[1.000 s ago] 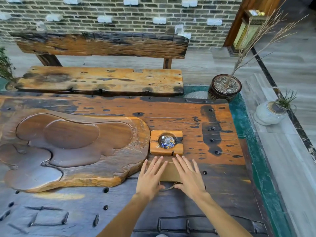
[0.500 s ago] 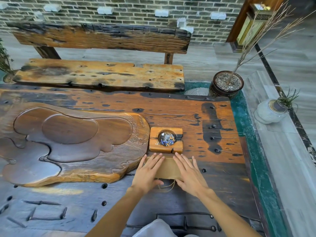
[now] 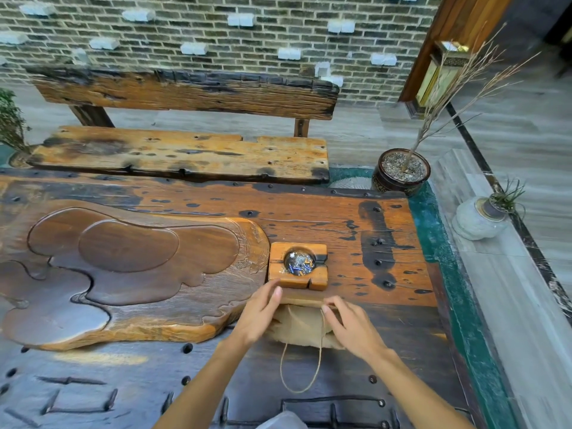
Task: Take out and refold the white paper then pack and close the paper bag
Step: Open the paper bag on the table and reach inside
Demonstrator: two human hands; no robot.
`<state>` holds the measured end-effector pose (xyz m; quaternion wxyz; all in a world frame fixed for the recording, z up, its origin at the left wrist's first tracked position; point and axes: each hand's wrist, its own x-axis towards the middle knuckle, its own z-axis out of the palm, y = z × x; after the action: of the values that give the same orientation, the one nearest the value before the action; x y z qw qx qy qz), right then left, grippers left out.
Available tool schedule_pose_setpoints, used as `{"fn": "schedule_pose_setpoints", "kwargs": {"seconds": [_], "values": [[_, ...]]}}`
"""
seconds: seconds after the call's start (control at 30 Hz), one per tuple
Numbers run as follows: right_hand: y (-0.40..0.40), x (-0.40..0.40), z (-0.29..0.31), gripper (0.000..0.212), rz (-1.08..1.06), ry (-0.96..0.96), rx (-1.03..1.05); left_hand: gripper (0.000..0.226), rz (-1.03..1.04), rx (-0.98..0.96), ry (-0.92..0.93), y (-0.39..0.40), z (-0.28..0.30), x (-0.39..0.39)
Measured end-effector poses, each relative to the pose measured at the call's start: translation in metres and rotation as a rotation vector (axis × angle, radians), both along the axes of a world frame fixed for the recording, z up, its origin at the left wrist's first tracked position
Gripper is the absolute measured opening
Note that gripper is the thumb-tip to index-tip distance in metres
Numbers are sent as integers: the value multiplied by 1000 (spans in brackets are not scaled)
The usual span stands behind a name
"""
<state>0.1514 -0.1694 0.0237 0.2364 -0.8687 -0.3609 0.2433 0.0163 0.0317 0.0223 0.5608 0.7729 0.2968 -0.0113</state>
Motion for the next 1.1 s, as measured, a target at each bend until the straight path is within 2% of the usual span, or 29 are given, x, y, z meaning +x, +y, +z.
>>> {"fn": "schedule_pose_setpoints", "kwargs": {"seconds": [0.13,0.27,0.43,0.5,0.67,0.73,0.83,1.0,1.1], "values": [[3,2,1,22,-64,-27,140,70,129,-163,-62,-2,11,-3],[5,5,7,18,-49,-84,120,74,183,-229,-75,-8,11,-10],[3,4,11,20,-1,-89,25,107,241,-137,22,-24,8,-17],[2,0,13,21,9,-66,-11,110,244,-67,50,-34,8,-15],[-2,-10,16,20,-32,-13,23,80,272,49,83,-45,8,-13],[-4,-11,18,21,-63,12,28,76,245,71,90,-47,11,-15],[-9,-14,23,21,-73,18,18,68,232,204,119,-48,11,-22],[-12,-18,32,25,-39,-93,-49,53,181,394,168,-48,8,-39],[-13,-21,36,30,-67,-91,-89,45,215,401,111,-47,11,-41]]}}
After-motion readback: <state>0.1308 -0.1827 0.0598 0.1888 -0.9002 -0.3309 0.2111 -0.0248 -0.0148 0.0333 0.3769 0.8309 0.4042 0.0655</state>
